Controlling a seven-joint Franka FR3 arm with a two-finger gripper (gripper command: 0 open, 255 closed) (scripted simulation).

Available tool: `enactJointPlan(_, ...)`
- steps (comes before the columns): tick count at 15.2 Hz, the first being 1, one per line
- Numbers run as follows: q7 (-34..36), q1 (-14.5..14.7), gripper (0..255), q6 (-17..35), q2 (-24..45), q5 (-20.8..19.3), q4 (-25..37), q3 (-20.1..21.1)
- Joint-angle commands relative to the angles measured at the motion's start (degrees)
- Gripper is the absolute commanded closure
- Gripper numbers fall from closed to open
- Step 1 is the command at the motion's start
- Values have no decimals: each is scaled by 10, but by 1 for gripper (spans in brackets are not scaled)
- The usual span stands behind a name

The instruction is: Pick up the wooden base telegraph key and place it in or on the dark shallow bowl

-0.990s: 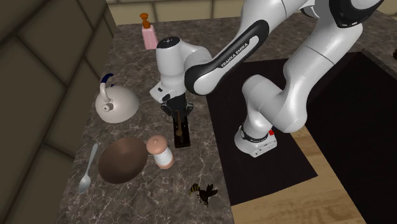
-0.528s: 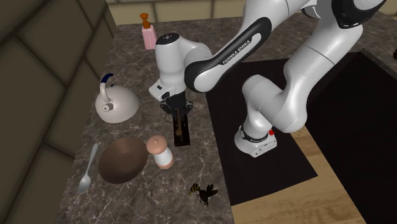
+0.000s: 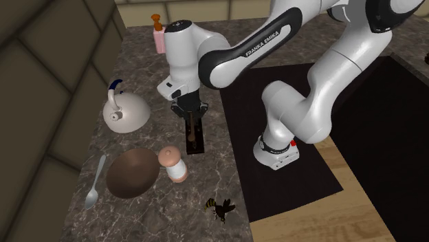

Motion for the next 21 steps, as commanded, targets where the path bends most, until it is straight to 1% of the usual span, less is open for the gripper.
enactJointPlan(1,1,-2,255,-21,-10,2,11,7)
enactJointPlan(12,9,1,255,-114,-37,21,77,40)
enactJointPlan(13,9,1,255,-115,-38,21,78,40)
enactJointPlan(17,25,51,255,-83,46,56,131,39)
enactJointPlan(21,31,95,255,-63,131,97,194,33)
